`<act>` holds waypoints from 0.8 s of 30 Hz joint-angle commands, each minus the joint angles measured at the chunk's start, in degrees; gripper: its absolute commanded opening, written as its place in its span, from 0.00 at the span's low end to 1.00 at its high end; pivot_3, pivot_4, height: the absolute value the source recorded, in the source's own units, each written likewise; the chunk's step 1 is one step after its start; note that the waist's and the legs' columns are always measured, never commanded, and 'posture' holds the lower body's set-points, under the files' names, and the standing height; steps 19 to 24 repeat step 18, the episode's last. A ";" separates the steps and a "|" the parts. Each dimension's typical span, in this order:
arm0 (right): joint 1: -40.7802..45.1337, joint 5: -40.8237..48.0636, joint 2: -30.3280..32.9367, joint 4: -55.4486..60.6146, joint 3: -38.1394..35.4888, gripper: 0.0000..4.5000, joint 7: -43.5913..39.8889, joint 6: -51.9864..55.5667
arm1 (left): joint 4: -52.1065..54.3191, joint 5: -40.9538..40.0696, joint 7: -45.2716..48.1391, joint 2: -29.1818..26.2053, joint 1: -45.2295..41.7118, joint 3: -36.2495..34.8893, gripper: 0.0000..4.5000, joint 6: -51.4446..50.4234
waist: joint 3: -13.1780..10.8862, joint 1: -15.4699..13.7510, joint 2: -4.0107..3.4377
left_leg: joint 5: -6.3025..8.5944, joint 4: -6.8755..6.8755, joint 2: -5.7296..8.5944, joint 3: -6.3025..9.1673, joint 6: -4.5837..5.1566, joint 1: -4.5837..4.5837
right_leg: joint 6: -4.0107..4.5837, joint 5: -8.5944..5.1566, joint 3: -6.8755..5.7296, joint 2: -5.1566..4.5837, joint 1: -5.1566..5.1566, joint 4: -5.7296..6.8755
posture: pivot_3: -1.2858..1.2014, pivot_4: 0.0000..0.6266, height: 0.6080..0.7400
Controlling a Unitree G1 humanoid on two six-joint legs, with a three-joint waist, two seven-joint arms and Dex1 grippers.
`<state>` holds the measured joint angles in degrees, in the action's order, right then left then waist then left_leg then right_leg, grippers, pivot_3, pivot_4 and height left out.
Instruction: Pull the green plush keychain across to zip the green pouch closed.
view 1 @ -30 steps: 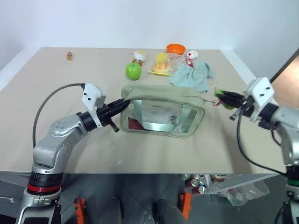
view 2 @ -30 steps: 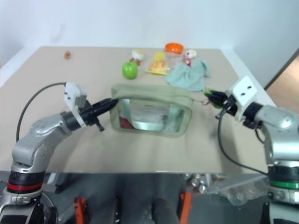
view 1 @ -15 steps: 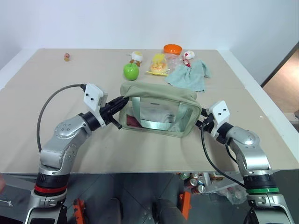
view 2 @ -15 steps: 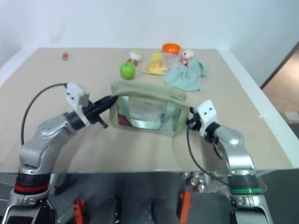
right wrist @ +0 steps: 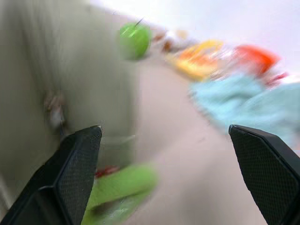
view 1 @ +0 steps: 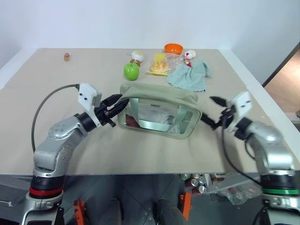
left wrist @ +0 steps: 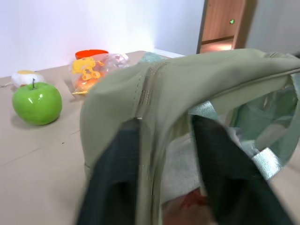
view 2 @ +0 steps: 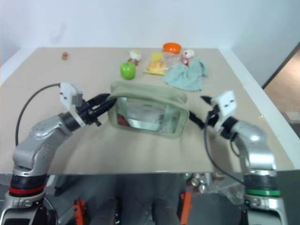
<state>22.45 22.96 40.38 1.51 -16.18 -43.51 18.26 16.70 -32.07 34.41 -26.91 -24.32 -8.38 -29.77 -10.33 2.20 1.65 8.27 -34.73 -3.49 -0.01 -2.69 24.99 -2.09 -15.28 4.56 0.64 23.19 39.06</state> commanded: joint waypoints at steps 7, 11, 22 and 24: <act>0.54 11.52 6.28 10.06 -9.67 1.00 -0.99 10.99 | -0.21 -3.96 5.67 -5.78 -1.90 -6.00 1.00 0.94 | -0.01 0.28 0.00 | 0.00 0.01 -0.01 -0.01 0.00 0.02 | 0.01 0.00 0.02 0.01 0.04 0.00 | 0.52 0.24 1.00; -3.91 17.89 10.21 19.39 -11.19 1.00 -4.58 16.67 | 4.27 -6.93 8.07 -10.06 4.47 -9.01 1.00 -1.85 | 0.00 0.50 0.00 | 0.05 0.13 -0.01 -0.03 0.04 0.02 | 0.03 -0.14 0.03 -0.01 0.08 0.00 | 0.52 0.24 1.00; -22.71 20.75 5.54 35.63 -7.13 1.00 -4.90 17.08 | 14.50 -1.67 5.70 -12.74 21.40 -7.34 1.00 -0.85 | 0.07 0.41 0.14 | 0.21 0.20 -0.09 0.11 -0.05 -0.02 | 0.18 -0.38 -0.14 -0.01 0.00 -0.01 | 0.52 0.24 1.00; -22.71 20.75 5.54 35.63 -7.13 1.00 -4.90 17.08 | 14.50 -1.67 5.70 -12.74 21.40 -7.34 1.00 -0.85 | 0.07 0.41 0.14 | 0.21 0.20 -0.09 0.11 -0.05 -0.02 | 0.18 -0.38 -0.14 -0.01 0.00 -0.01 | 0.52 0.24 1.00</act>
